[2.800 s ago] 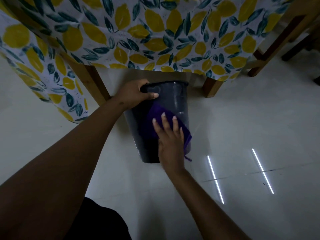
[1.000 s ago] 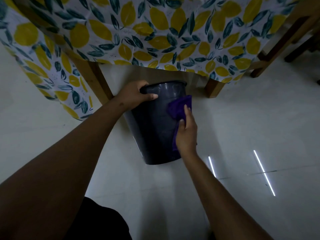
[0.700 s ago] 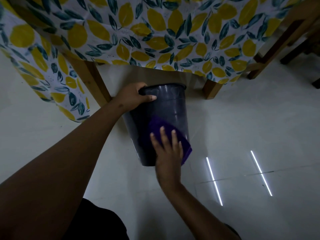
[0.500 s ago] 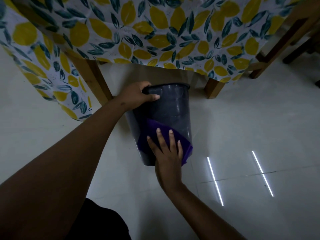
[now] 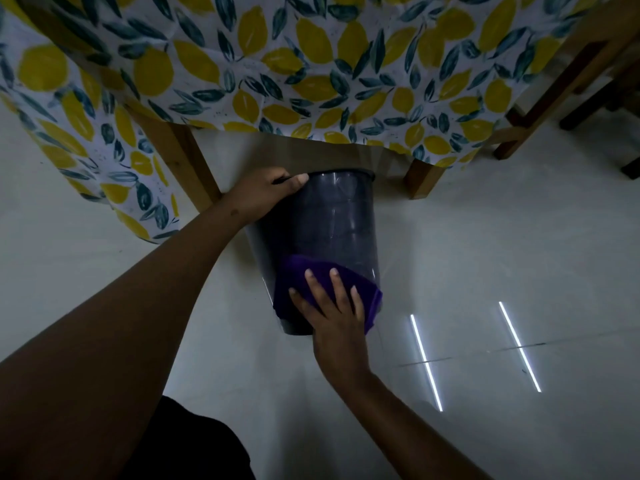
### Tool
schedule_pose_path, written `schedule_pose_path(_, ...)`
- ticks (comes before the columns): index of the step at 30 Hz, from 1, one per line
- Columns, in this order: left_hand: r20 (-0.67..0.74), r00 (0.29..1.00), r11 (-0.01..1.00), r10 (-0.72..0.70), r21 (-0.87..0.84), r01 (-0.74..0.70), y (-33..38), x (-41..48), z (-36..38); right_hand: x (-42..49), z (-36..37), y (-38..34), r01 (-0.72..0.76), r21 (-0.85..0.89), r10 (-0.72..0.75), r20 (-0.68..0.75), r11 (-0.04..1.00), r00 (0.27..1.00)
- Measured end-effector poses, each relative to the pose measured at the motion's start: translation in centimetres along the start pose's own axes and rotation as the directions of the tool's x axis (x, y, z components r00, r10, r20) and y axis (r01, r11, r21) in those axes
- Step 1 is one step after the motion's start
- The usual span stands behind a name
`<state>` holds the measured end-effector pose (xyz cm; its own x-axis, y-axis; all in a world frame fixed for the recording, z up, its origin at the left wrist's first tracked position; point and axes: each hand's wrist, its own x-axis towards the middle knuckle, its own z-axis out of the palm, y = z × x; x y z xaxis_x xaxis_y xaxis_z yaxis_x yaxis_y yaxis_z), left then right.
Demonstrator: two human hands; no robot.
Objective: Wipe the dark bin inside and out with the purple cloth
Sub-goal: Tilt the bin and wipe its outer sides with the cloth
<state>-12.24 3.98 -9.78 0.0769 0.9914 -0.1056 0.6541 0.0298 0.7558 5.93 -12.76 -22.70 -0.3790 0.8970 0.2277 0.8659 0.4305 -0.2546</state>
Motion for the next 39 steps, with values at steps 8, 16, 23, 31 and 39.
schedule_pose_path(8,-0.041,0.998,0.997,-0.047,-0.069,0.044,-1.3,0.0,0.0,9.5,-3.9,4.2,-0.377,0.673,0.504,0.008,0.636,0.864)
schedule_pose_path(16,-0.022,1.0,0.998,-0.019,-0.06,0.018,-1.4,0.2,0.3,3.4,-2.1,0.2,-0.156,0.182,0.165,-0.038,0.971,0.986)
schedule_pose_path(23,-0.015,1.0,0.998,-0.02,-0.062,0.019,-1.5,0.5,0.4,2.2,-1.3,0.5,0.154,0.008,-0.154,0.051,0.988,0.987)
schedule_pose_path(31,-0.017,0.999,0.996,-0.034,-0.079,0.032,-1.0,0.5,1.0,8.4,-3.5,3.4,-0.348,0.478,0.408,-0.026,0.807,0.912)
schedule_pose_path(39,-0.038,0.998,0.998,-0.05,-0.033,0.049,-1.9,0.6,0.6,3.0,-2.1,0.2,0.059,0.026,-0.06,0.044,0.998,0.997)
